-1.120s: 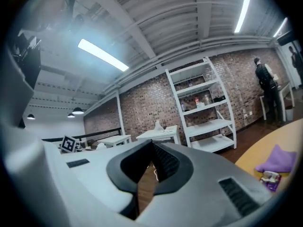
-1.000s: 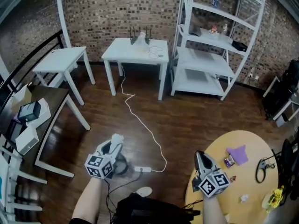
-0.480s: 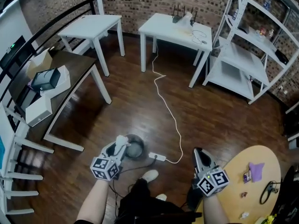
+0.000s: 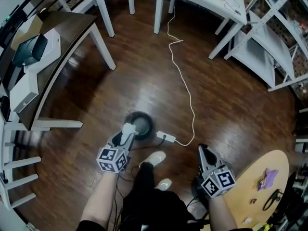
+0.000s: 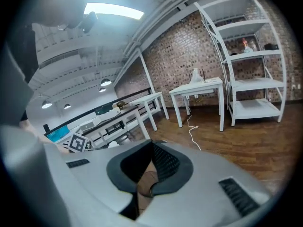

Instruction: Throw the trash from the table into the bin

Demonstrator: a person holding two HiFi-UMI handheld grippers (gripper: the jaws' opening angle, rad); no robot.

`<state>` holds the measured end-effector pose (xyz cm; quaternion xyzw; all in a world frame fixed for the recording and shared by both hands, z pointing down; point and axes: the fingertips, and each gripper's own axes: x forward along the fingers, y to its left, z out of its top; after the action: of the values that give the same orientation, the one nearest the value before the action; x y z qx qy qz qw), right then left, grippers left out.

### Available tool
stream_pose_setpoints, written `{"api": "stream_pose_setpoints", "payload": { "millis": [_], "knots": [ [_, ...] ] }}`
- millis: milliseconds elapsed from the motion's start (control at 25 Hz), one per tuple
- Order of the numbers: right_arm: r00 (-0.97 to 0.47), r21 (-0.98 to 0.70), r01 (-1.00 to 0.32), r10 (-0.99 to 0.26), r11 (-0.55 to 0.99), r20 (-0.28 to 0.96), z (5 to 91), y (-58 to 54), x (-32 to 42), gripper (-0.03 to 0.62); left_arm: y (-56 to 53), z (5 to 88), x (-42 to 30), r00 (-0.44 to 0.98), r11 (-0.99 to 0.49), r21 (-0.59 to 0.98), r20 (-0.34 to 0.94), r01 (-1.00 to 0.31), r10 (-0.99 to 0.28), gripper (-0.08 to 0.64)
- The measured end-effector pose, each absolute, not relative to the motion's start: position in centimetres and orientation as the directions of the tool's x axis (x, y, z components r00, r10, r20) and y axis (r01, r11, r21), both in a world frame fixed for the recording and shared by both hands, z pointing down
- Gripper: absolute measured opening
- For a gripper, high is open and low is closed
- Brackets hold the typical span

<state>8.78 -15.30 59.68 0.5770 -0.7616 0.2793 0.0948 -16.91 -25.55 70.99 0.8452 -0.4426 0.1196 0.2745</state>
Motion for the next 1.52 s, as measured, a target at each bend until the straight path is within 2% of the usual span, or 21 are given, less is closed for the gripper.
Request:
{"api": "stream_pose_setpoints", "payload": {
  "millis": [240, 440, 720, 840, 920, 1000, 1080, 1400, 1480, 1520],
  "knots": [
    [-0.358, -0.334, -0.922, -0.759, 0.195, 0.545, 65.3, -16.6, 6.5, 0.005, -24.8, 76.6, -17.7, 0.537, -0.391, 0.370, 0.537, -0.843, -0.651, 0.175],
    [-0.376, -0.341, -0.918, -0.723, 0.204, 0.580, 69.3, -17.7, 4.3, 0.005, -25.4, 80.1, -17.4, 0.527, -0.359, 0.388, 0.562, -0.849, -0.638, 0.176],
    [-0.437, -0.393, -0.891, -0.671, 0.230, 0.599, 73.7, -18.0, 1.5, 0.005, -26.6, 83.7, -16.5, 0.544, -0.370, 0.400, 0.571, -0.839, -0.615, 0.183],
    [-0.467, -0.431, -0.873, -0.648, 0.229, 0.602, 74.9, -17.0, 1.1, 0.005, -27.1, 85.3, -15.4, 0.534, -0.418, 0.336, 0.603, -0.844, -0.593, 0.192],
    [-0.486, -0.440, -0.864, -0.626, 0.243, 0.609, 75.4, -16.2, 0.8, 0.005, -27.6, 85.9, -15.4, 0.506, -0.406, 0.309, 0.612, -0.860, -0.608, 0.220],
    [-0.493, -0.441, -0.862, -0.615, 0.250, 0.615, 75.6, -15.7, 0.9, 0.005, -28.0, 86.2, -15.8, 0.484, -0.376, 0.307, 0.613, -0.874, -0.624, 0.284],
    [-0.490, -0.442, -0.863, -0.615, 0.244, 0.617, 75.6, -15.6, 1.3, 0.005, -28.0, 86.5, -16.1, 0.472, -0.358, 0.309, 0.617, -0.881, -0.629, 0.293],
    [-0.459, -0.421, -0.877, -0.658, 0.230, 0.596, 74.0, -16.0, 2.9, 0.005, -27.3, 84.3, -16.6, 0.480, -0.355, 0.324, 0.594, -0.877, -0.645, 0.288],
    [-0.455, -0.417, -0.879, -0.672, 0.232, 0.584, 72.9, -16.1, 2.9, 0.005, -27.0, 82.8, -16.4, 0.494, -0.377, 0.320, 0.581, -0.869, -0.646, 0.275],
    [-0.453, -0.414, -0.879, -0.680, 0.235, 0.576, 72.3, -16.1, 2.9, 0.005, -26.9, 81.9, -16.2, 0.504, -0.393, 0.316, 0.572, -0.864, -0.648, 0.239]
  ]
}}
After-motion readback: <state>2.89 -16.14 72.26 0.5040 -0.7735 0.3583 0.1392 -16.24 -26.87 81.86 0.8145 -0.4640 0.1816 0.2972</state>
